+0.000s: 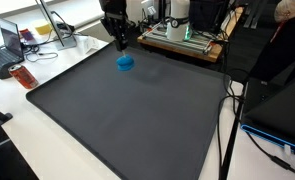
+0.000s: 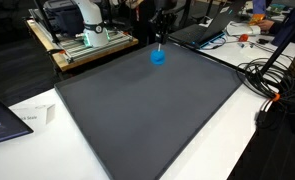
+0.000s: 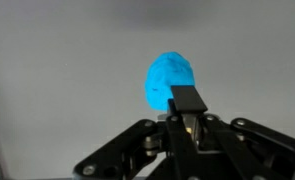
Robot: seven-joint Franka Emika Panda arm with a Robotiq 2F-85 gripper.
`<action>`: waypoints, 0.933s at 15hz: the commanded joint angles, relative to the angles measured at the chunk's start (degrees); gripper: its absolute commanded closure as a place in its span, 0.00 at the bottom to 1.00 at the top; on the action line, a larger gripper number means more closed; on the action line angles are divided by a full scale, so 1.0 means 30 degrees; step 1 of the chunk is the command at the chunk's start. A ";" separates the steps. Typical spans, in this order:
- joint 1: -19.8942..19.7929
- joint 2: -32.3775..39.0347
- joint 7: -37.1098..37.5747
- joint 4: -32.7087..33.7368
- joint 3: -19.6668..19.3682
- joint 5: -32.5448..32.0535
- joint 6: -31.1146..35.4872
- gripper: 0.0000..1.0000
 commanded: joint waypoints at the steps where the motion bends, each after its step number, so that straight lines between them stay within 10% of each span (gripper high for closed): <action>1: -0.0004 0.0058 0.0036 0.0029 -0.0022 0.0004 -0.0038 0.87; 10: -0.0301 -0.0643 -0.7173 -0.0392 0.1001 0.5145 -0.0471 0.97; 13: 0.0065 -0.0109 -0.1865 -0.0183 0.0205 0.1616 0.0932 0.97; 14: -0.0379 -0.0527 -0.6335 -0.0416 0.0907 0.4647 0.0358 0.97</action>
